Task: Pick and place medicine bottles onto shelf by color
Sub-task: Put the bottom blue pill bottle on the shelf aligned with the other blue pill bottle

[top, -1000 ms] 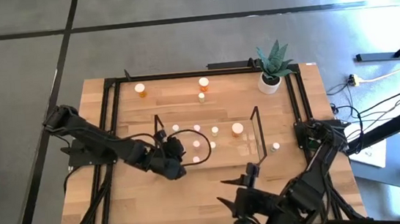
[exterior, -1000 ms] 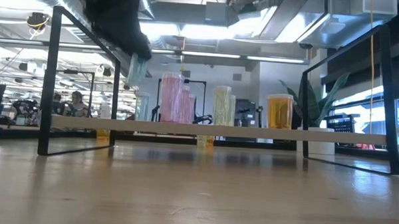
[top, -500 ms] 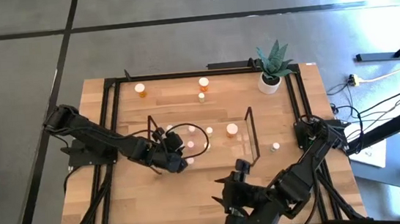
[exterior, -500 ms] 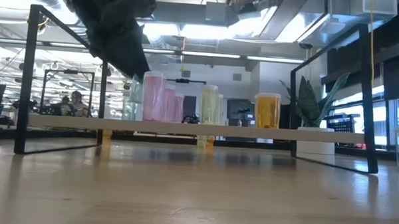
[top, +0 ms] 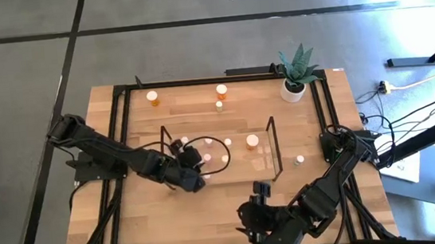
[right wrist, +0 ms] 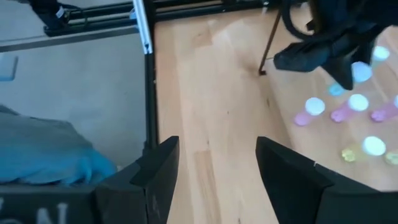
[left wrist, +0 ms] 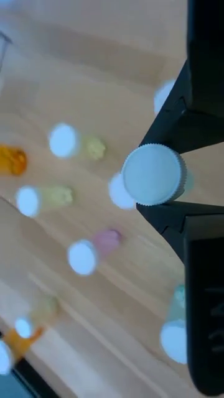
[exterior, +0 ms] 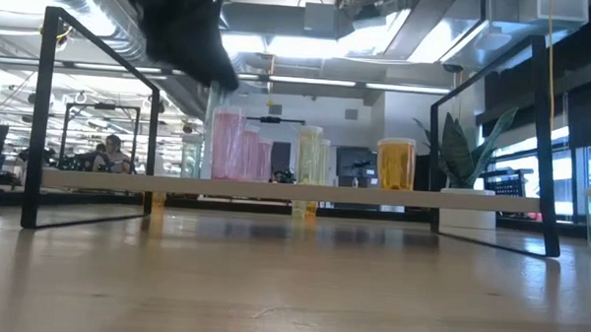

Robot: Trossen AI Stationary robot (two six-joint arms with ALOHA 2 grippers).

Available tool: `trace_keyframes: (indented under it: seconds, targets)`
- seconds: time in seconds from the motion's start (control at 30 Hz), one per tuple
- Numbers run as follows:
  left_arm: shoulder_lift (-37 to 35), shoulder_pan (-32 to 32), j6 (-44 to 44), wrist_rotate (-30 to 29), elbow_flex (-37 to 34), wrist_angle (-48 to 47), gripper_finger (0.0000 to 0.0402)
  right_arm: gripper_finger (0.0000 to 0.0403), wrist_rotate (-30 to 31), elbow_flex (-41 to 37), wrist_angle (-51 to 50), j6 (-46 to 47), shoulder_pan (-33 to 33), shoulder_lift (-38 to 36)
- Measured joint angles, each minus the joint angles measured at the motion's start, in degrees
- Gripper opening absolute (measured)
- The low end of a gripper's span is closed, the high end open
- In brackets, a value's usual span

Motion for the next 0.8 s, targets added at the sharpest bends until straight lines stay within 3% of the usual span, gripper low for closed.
trace_keyframes:
  seconds: [0.2, 0.5, 0.8]
  targets:
    - [-0.1, -1.7, 4.9, 3.5, 3.8, -2.6, 0.0101, 0.0215, -1.0, 0.0, 0.0, 0.0, 0.0, 0.0]
    - [-1.7, -4.5, 3.6, 4.3, 4.3, -15.7, 0.0101, 0.0215, -0.9, 0.0, 0.0, 0.0, 0.0, 0.0]
    - [-1.9, -2.0, 5.0, 3.7, 4.3, -12.3, 0.0101, 0.0215, -0.9, 0.0, 0.4, 0.0, 0.0, 0.0]
